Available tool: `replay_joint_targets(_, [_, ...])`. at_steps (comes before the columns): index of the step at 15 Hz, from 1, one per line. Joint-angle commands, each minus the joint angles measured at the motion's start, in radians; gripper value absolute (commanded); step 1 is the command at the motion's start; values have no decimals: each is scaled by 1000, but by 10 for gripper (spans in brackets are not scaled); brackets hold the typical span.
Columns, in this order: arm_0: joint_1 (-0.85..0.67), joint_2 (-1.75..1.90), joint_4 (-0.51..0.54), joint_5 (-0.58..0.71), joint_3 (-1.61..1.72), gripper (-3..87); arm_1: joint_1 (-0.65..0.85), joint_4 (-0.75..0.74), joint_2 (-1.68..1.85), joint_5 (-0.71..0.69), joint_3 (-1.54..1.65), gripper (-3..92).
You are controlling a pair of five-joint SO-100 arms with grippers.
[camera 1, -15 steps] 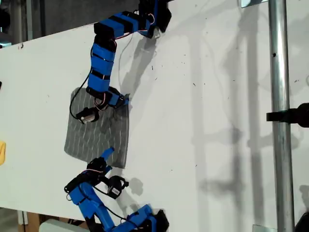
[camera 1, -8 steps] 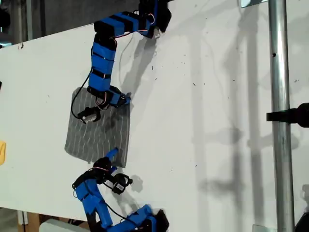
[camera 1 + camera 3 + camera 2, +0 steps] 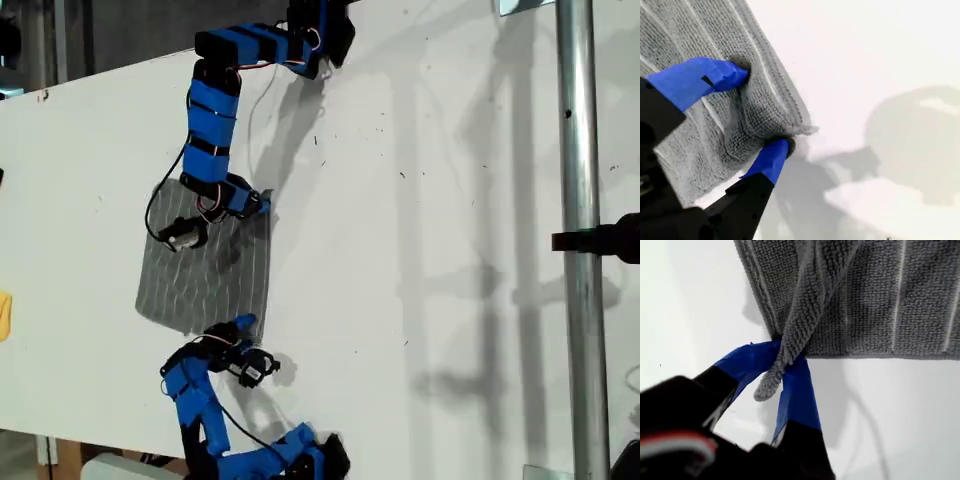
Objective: Grasp corners of a towel and fold twice.
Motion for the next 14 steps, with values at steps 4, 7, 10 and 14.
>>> replay_joint_targets(4, [101,-26,98,-55,-137,-29,8,-26,72,12,-9,-3])
replay_joint_targets(7, [201,32,204,-94,-187,-29,-46,14,124,58,-11,-3])
replay_joint_targets(10, [359,222,330,-239,-152,-29,-206,121,253,173,0,-3])
replay_joint_targets(14, [675,675,364,-500,126,-29,-546,249,399,403,-34,-3])
